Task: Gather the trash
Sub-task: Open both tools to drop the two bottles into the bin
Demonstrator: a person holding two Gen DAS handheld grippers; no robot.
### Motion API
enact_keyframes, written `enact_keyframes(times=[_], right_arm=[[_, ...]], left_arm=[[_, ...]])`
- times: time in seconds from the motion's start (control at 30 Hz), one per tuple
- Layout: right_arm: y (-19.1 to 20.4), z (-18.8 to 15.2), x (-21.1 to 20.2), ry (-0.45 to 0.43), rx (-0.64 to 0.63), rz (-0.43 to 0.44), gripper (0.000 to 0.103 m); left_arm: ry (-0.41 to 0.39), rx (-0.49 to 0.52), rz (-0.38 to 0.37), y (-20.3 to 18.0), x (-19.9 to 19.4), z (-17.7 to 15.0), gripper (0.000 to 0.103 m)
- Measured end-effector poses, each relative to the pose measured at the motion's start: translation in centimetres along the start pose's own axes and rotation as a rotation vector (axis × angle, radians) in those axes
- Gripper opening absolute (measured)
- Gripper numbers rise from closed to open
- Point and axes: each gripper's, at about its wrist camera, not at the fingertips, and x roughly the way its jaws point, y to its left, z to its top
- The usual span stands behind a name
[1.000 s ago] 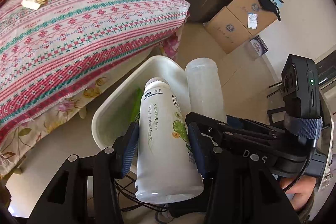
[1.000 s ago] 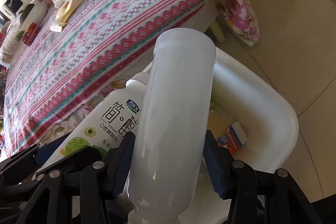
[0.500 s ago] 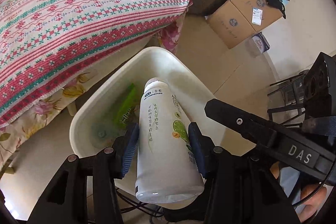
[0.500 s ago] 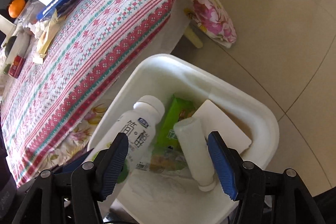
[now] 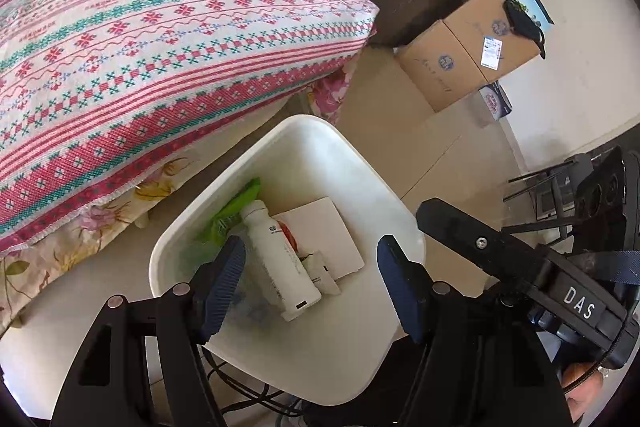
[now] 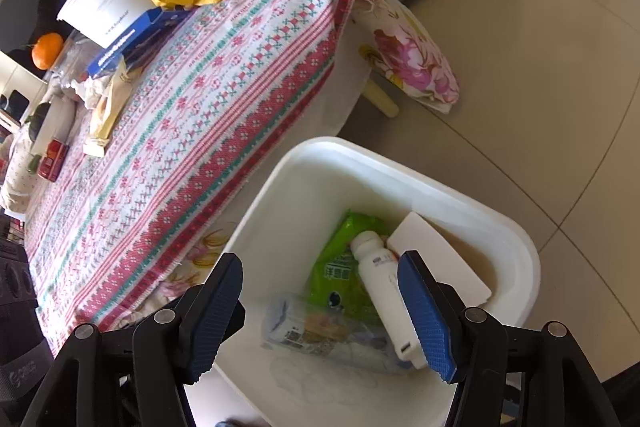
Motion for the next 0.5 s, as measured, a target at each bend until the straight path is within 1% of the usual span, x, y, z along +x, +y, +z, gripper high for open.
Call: enact_keyframes(times=[0.2,0.4,0.5], right_arm=[[0.6,0.1,-0.4,-0.024,-0.019,0.032,0.071],[0.6,0.2,-0.6,-0.042,-0.001,0.038,0.073],[0.5,0.3,-0.6,-0.046,0.005,0.036,0.074]], left_arm=[[-0.048,-0.028,0.076,1.5,-2.0,0.4,0.071],[-0.071,-0.083,0.168,4.1,-3.7,0.9,0.071],[-0.085,-0.097,0.196,5.1,-4.6,1.2,0.071]])
